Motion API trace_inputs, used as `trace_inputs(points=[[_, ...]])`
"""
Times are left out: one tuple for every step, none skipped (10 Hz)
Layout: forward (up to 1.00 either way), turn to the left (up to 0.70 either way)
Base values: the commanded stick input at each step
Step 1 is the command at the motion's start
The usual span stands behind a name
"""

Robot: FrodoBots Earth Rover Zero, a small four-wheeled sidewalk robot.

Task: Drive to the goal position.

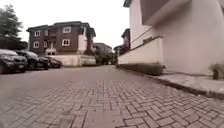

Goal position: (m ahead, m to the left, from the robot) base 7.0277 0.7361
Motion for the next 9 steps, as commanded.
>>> trace_inputs(points=[[0.7,0.0],[0.7,0.0],[0.7,0.0],[0.7,0.0],[0.7,0.0],[0.7,0.0],[0.7,0.0],[0.7,0.0],[0.7,0.0]])
